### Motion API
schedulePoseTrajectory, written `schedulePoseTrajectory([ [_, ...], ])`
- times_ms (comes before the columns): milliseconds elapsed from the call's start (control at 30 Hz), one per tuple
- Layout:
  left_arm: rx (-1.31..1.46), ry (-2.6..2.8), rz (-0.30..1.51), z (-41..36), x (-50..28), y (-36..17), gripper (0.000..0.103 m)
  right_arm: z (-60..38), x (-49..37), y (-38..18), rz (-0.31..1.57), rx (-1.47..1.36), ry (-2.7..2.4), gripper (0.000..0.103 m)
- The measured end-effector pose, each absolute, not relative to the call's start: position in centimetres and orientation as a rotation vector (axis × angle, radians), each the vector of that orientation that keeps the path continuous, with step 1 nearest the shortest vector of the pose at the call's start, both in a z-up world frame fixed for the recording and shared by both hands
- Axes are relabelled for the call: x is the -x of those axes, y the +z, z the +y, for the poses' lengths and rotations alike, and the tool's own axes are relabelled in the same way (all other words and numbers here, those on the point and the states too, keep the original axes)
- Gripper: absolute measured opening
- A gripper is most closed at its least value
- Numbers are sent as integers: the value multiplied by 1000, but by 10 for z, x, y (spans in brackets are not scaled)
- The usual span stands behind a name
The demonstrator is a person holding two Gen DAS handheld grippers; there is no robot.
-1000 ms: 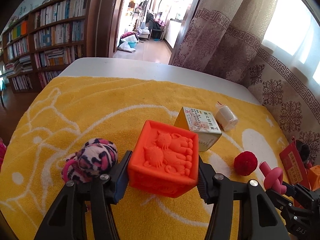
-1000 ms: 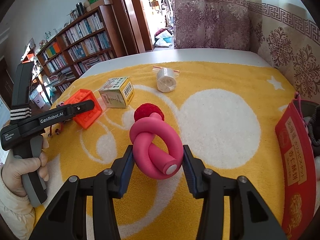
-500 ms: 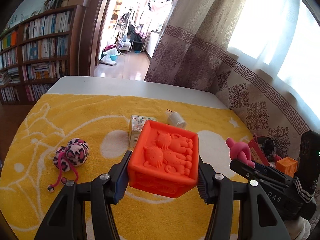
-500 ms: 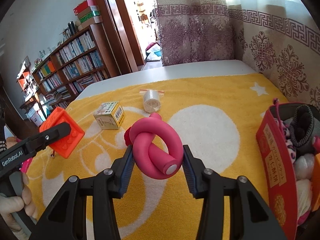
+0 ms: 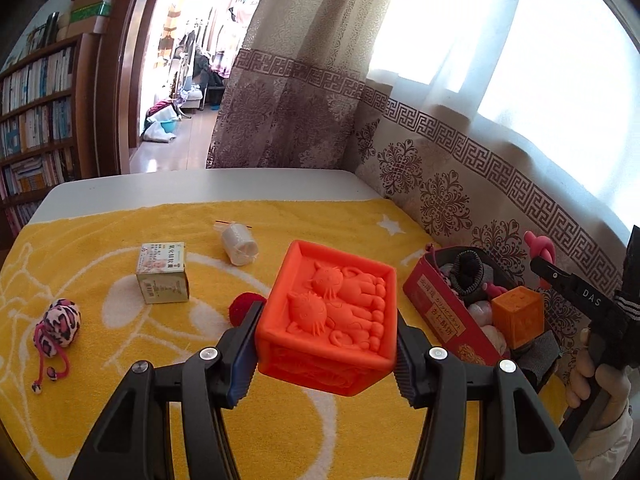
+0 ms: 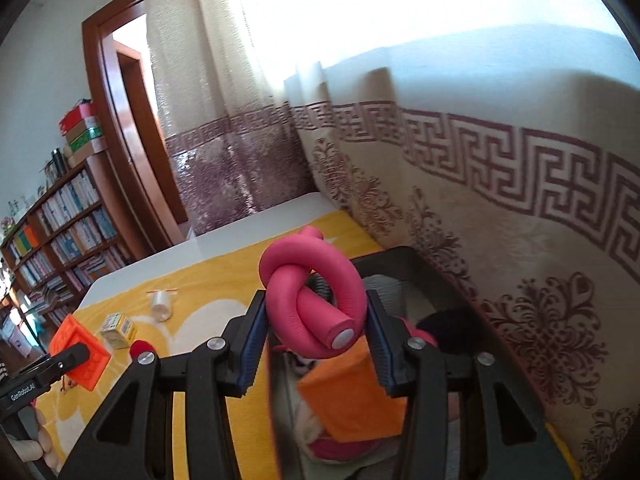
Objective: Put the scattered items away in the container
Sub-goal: 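Carry both items into the red box and open both tools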
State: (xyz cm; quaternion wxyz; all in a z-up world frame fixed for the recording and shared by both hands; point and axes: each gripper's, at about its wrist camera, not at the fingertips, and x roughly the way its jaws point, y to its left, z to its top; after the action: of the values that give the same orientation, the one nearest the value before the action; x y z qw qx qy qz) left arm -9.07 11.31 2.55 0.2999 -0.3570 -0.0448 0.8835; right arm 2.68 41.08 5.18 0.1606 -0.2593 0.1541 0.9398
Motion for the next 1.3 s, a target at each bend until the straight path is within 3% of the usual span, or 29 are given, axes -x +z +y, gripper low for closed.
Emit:
schedulePoseTrajectory([
  [233, 949, 2302, -74, 144, 85, 27, 58, 451, -31, 37, 453, 770, 2562, 51],
  [367, 948, 2285, -47, 155, 81, 28, 58, 455, -29, 25, 486, 786, 2562, 74],
  [1300, 956, 2038, 96, 333, 92, 4, 59, 445, -56, 57, 593, 626, 2672, 76],
])
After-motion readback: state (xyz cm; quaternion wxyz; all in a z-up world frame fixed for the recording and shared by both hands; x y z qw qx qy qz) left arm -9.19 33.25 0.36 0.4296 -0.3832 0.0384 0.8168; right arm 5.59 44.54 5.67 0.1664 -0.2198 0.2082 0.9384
